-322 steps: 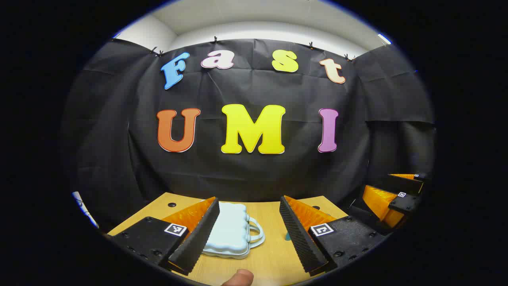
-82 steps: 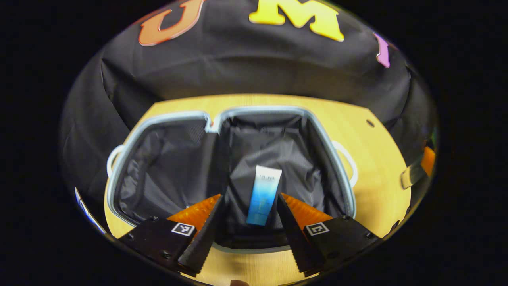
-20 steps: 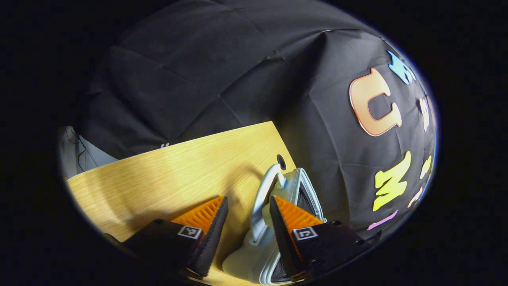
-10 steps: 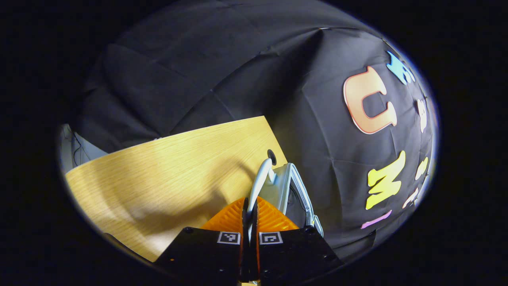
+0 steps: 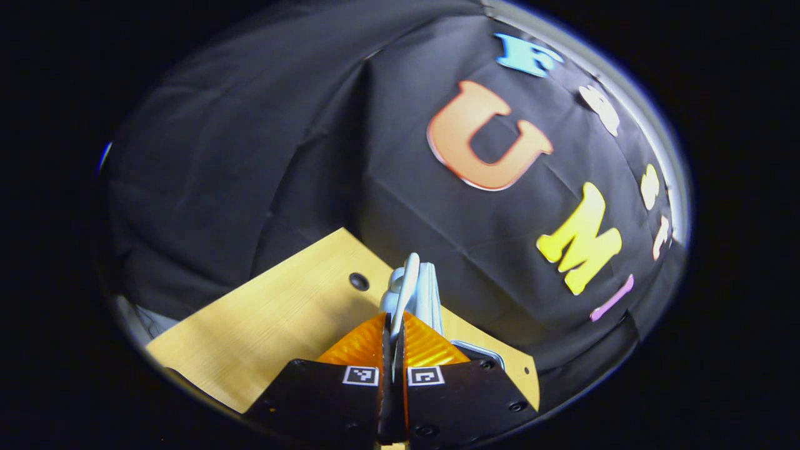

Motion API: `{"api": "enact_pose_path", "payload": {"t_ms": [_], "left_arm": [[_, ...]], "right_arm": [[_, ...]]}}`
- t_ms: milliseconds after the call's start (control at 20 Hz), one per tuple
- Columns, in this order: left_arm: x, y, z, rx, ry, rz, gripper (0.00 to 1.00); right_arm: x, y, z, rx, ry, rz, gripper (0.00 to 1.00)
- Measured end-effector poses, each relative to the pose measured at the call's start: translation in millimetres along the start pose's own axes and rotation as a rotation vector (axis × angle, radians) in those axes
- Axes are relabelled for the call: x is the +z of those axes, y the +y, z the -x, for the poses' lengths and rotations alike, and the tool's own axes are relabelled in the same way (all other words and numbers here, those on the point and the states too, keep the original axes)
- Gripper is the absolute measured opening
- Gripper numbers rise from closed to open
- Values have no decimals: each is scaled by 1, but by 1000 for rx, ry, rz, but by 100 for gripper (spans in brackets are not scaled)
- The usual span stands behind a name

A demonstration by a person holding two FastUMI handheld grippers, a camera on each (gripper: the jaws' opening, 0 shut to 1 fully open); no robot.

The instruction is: First open the suitcase, pack the skin care products into it, and then close the suitcase.

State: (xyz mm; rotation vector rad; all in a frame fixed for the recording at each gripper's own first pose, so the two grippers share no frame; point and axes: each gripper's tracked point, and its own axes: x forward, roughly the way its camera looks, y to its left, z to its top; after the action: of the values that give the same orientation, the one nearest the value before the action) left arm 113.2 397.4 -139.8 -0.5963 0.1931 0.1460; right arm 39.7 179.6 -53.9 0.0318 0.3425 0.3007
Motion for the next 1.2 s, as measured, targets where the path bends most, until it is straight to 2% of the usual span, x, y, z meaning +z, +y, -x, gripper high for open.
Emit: {"api": "enact_pose_path", "payload": {"t_ms": [150,300,500,750,950,1050,1200], "left_arm": [[-1,-57,11,1,-38,-203,3],[-11,-103,23,-2,-61,-310,3],[-27,-153,24,27,-96,-389,3],[-54,-198,25,86,-131,-440,3],[-90,-240,19,86,-134,-484,3],[-123,-268,12,37,-88,-504,3],[-166,-294,-3,37,-38,-575,3]], "right_arm": [[4,-20,6,16,-18,-22,77],[7,-42,7,36,-27,-37,77],[7,-68,9,66,-36,-28,77],[1,-99,7,99,-21,-31,75],[-7,-125,9,111,-29,-43,77],[-9,-142,7,98,-34,-54,77],[-20,-166,6,77,-24,-76,76]]}}
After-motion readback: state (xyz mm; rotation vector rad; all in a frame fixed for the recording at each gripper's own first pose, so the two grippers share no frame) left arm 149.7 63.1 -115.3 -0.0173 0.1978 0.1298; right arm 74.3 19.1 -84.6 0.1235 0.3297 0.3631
